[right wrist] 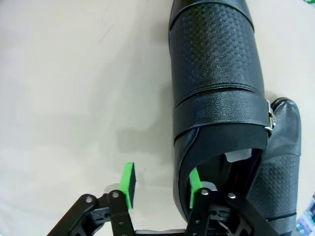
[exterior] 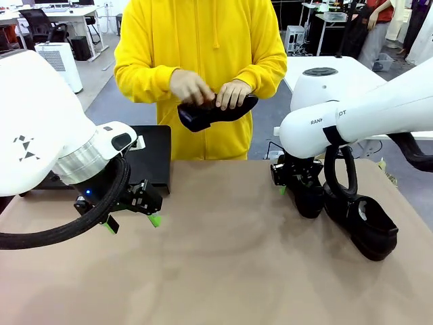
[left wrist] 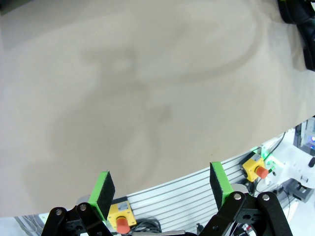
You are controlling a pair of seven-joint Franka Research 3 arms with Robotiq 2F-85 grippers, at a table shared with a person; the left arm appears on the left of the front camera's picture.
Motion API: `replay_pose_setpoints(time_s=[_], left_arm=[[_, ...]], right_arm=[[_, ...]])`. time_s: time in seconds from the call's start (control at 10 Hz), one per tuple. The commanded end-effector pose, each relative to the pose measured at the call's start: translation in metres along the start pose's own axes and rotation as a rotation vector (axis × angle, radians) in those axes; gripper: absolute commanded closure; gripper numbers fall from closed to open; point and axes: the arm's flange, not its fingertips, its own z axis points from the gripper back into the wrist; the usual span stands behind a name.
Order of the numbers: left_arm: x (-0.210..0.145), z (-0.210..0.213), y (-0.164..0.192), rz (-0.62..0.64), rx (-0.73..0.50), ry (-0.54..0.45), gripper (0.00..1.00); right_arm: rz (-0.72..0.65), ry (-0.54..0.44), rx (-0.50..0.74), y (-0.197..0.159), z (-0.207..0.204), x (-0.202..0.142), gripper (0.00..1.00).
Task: Organize the shoes by placing them on the stand.
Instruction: Pick up one Shoe and place it in the middle of the table.
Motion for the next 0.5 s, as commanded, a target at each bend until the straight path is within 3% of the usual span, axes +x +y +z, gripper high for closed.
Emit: replay_pose_setpoints(time_s=[0.0, 0.4], left_arm=[[-0.0004, -0.0001, 0.0007, 0.001, -0.007, 0.004, 0.00], [-0.0004, -0.0001, 0.0007, 0.001, -0.007, 0.004, 0.00]], right_arm=[[-0.015, -0.011, -0.051, 0.0035, 0.0021, 0.0057, 1.00], [-0.024, -0.013, -0.067, 0.0019, 0.0030, 0.0063, 1.00]])
